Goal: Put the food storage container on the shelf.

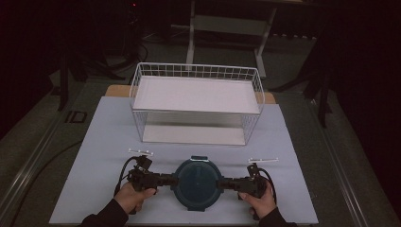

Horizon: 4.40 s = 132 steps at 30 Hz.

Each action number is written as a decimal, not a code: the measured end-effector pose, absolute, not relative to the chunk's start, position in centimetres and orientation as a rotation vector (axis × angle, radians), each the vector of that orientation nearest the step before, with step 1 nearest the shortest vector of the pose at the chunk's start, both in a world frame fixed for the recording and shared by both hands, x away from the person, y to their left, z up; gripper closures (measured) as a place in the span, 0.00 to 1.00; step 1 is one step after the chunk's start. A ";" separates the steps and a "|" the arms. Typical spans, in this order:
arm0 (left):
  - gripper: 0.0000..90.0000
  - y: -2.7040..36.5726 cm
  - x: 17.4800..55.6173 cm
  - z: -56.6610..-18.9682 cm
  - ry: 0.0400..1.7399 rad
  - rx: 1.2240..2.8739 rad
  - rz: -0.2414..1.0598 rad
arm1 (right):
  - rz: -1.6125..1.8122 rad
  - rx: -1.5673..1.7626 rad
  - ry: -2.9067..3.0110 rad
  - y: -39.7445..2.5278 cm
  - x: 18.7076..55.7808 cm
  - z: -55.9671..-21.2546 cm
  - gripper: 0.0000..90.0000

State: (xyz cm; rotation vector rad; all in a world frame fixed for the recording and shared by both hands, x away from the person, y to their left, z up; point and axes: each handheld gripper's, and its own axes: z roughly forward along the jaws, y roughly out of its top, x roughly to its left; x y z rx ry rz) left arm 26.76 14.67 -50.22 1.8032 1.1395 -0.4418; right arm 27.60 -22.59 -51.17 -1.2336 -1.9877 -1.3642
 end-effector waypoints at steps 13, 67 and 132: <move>0.62 14.3 26.1 -49.8 1.168 1.820 -0.397 | -1.375 -1.280 -1.940 -22.5 27.2 -51.1 0.64; 0.62 14.3 35.8 -48.3 1.050 1.731 -0.084 | -1.601 -1.194 -2.079 -22.2 38.3 -48.9 0.63; 0.45 13.6 39.2 -50.6 1.135 1.672 0.135 | -1.751 -1.472 -2.308 -20.0 39.8 -50.0 0.44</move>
